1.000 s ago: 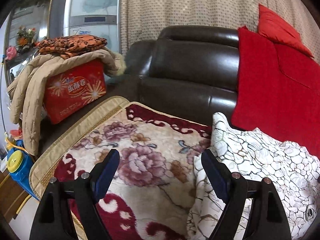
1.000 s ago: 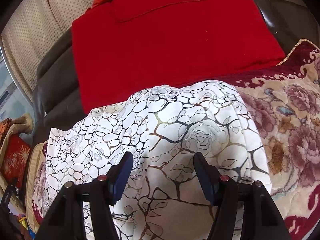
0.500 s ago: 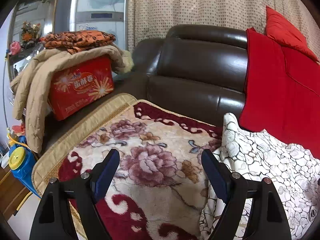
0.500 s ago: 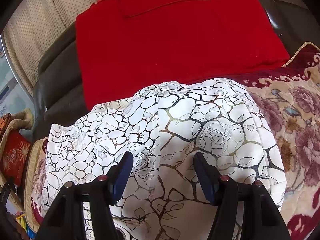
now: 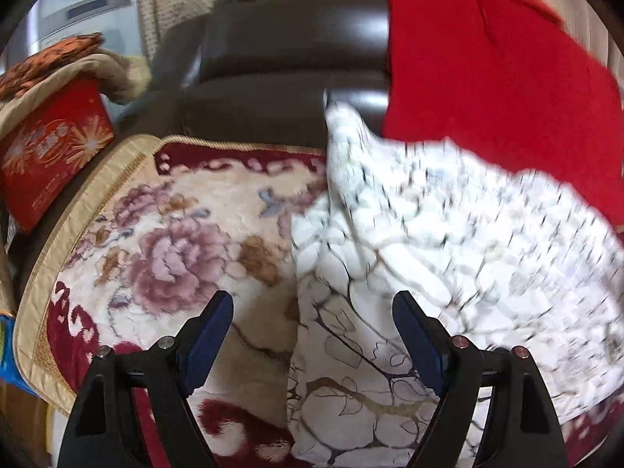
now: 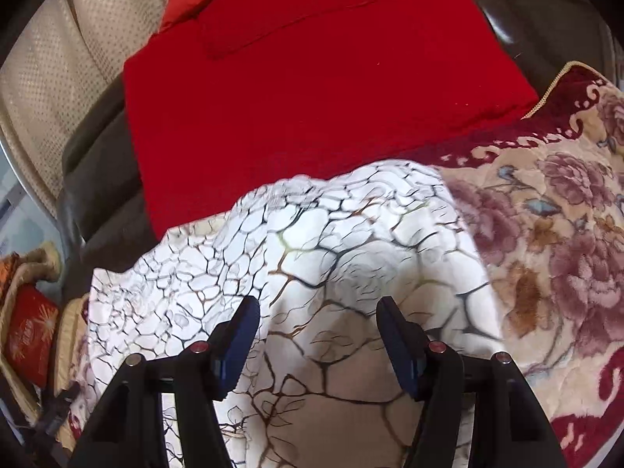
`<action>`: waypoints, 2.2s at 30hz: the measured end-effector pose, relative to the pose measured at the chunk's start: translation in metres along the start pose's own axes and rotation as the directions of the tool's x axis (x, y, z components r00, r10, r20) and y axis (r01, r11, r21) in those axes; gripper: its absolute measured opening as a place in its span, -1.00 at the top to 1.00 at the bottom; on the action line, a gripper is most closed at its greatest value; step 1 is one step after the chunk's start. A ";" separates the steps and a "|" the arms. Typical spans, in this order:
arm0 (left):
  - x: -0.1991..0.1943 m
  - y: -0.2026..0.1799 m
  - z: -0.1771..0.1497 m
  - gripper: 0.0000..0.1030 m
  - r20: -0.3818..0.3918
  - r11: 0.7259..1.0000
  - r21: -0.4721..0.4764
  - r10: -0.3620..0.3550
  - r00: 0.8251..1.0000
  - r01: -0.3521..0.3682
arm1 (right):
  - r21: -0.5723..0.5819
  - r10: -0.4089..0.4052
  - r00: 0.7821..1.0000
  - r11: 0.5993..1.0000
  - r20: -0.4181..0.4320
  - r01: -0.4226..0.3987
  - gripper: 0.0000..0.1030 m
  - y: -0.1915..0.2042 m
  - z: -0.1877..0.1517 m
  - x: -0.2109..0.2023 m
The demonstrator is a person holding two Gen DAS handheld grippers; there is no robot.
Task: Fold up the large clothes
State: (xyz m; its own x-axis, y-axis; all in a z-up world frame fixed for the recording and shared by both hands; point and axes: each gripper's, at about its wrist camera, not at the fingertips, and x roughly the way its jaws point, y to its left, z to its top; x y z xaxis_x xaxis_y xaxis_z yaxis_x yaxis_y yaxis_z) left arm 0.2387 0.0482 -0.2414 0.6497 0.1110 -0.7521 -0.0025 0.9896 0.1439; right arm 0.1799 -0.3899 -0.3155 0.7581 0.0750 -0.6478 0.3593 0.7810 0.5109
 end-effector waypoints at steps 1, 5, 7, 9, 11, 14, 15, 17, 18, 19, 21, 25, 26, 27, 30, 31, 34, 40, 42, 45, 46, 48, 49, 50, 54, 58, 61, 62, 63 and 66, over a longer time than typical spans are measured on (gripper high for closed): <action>0.010 -0.004 -0.002 -0.64 -0.045 1.000 0.018 0.008 0.999 -0.008 | 0.011 -0.004 1.000 1.000 -0.024 0.004 -0.29 -0.005 0.001 0.003; 0.029 -0.004 -0.008 -0.68 -0.108 1.000 -0.013 -0.017 0.994 0.016 | 0.049 0.017 0.993 0.999 -0.120 -0.011 -0.26 -0.023 0.001 0.018; 0.022 -0.003 -0.008 -0.68 -0.085 1.000 0.001 -0.008 0.996 0.008 | 0.061 0.046 0.995 0.997 -0.089 -0.041 -0.26 -0.027 0.003 0.006; 0.012 -0.001 -0.010 -0.67 -0.055 1.000 -0.002 0.007 0.998 -0.007 | 0.084 0.086 0.995 0.993 -0.044 -0.082 -0.26 -0.034 0.004 -0.012; 0.001 0.004 -0.011 -0.67 -0.017 1.000 -0.019 0.003 1.000 -0.003 | 0.096 0.120 0.993 0.988 -0.016 -0.118 -0.26 -0.039 0.004 -0.025; -0.017 0.013 -0.011 -0.68 0.040 0.998 -0.046 -0.033 0.999 0.035 | 0.136 0.210 0.978 0.969 -0.002 -0.208 -0.26 -0.050 -0.002 -0.045; -0.021 0.014 -0.011 -0.68 0.059 0.998 -0.048 -0.045 0.997 0.048 | 0.144 0.229 0.973 0.964 -0.011 -0.225 -0.26 -0.052 -0.004 -0.047; -0.023 0.010 -0.011 -0.68 0.069 0.998 -0.029 -0.058 0.996 0.060 | 0.170 0.270 0.961 0.951 -0.050 -0.259 -0.26 -0.058 -0.010 -0.046; -0.019 0.006 -0.012 -0.68 0.052 0.999 -0.014 -0.051 0.997 0.052 | 0.182 0.277 0.958 0.948 -0.076 -0.260 -0.26 -0.060 -0.013 -0.042; -0.013 0.001 -0.013 -0.68 0.025 0.999 -0.001 -0.038 0.999 0.038 | 0.194 0.262 0.956 0.953 -0.134 -0.234 -0.21 -0.062 -0.017 -0.032; 0.003 -0.003 -0.015 -0.68 -0.039 1.000 0.007 -0.021 0.999 0.021 | 0.168 0.211 0.958 0.969 -0.192 -0.180 0.00 -0.062 -0.023 -0.020; 0.005 0.004 -0.014 -0.68 -0.060 0.998 -0.042 -0.047 0.997 0.045 | 0.158 0.209 0.963 0.970 -0.171 -0.183 0.05 -0.059 -0.020 -0.025; 0.001 0.007 -0.014 -0.68 -0.043 0.998 -0.045 -0.040 0.998 0.038 | 0.171 0.228 0.963 0.964 -0.146 -0.203 0.01 -0.060 -0.018 -0.029; -0.005 0.009 -0.014 -0.68 -0.020 0.998 -0.051 -0.030 0.999 0.029 | 0.167 0.248 0.961 0.959 -0.121 -0.227 0.01 -0.057 -0.016 -0.033; -0.021 0.017 -0.019 -0.68 0.029 0.998 -0.062 -0.011 1.000 0.013 | 0.104 0.293 0.954 0.952 -0.054 -0.287 0.00 -0.041 -0.012 -0.042; -0.023 0.021 -0.022 -0.68 0.036 0.998 -0.065 -0.002 0.999 0.004 | 0.077 0.302 0.952 0.951 -0.045 -0.298 -0.01 -0.031 -0.014 -0.042; -0.032 0.029 -0.035 -0.68 0.027 0.995 -0.095 -0.014 1.000 0.017 | 0.060 0.294 0.952 0.955 -0.083 -0.289 -0.01 -0.014 -0.019 -0.034; -0.042 0.028 -0.051 -0.68 0.042 0.994 -0.110 0.006 0.999 -0.001 | 0.143 0.206 0.960 0.973 -0.191 -0.180 -0.10 -0.016 -0.025 -0.003; -0.051 0.019 -0.049 -0.68 0.078 0.996 -0.068 0.064 0.995 -0.059 | 0.127 0.205 0.960 0.975 -0.191 -0.183 -0.15 -0.014 -0.025 -0.004; -0.062 0.011 -0.045 -0.68 0.123 0.996 -0.047 0.079 0.989 -0.074 | 0.112 0.205 0.960 0.976 -0.193 -0.186 -0.16 -0.013 -0.026 -0.006; -0.065 0.010 -0.044 -0.68 0.133 0.997 -0.048 0.071 0.989 -0.065 | 0.110 0.209 0.958 0.976 -0.195 -0.190 -0.16 -0.014 -0.026 -0.007; -0.070 0.009 -0.041 -0.68 0.149 0.997 -0.048 0.060 0.987 -0.054 | 0.115 0.221 0.955 0.973 -0.197 -0.201 -0.16 -0.015 -0.027 -0.007; -0.072 0.008 -0.041 -0.68 0.154 0.998 -0.046 0.059 0.986 -0.052 | 0.119 0.225 0.954 0.972 -0.197 -0.205 -0.16 -0.016 -0.026 -0.007; -0.073 0.008 -0.039 -0.68 0.157 0.998 -0.044 0.058 0.986 -0.051 | 0.122 0.229 0.953 0.970 -0.198 -0.208 -0.16 -0.016 -0.025 -0.006; -0.075 0.010 -0.038 -0.68 0.157 0.998 -0.052 0.043 0.987 -0.035 | 0.104 0.212 0.957 0.975 -0.197 -0.195 -0.16 -0.015 -0.026 -0.004; -0.075 0.014 -0.037 -0.68 0.159 0.998 -0.057 0.042 0.986 -0.034 | 0.067 0.178 0.965 0.983 -0.191 -0.168 -0.17 -0.008 -0.028 -0.004; -0.076 0.018 -0.035 -0.68 0.167 0.997 -0.067 0.041 0.985 -0.030 | 0.056 0.164 0.969 0.986 -0.185 -0.157 -0.18 -0.005 -0.029 -0.003; -0.076 0.020 -0.035 -0.68 0.168 0.997 -0.070 0.044 0.985 -0.033 | 0.056 0.162 0.969 0.986 -0.184 -0.154 -0.19 -0.004 -0.029 -0.003; -0.076 0.020 -0.035 -0.68 0.169 0.997 -0.070 0.048 0.984 -0.037 | 0.054 0.159 0.970 0.987 -0.183 -0.152 -0.19 -0.003 -0.029 -0.002; -0.075 0.022 -0.034 -0.68 0.168 0.996 -0.071 0.058 0.984 -0.047 | 0.049 0.151 0.972 0.988 -0.179 -0.145 -0.19 -0.003 -0.029 -0.002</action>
State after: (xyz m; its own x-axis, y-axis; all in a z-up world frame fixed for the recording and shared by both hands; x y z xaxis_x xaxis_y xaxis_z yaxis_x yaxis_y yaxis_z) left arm 0.1637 0.0650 -0.2034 0.7669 0.1513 -0.6237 -0.0870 0.9873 0.1326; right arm 0.1617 -0.3739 -0.3323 0.6938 0.3023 -0.6537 0.2717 0.7307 0.6263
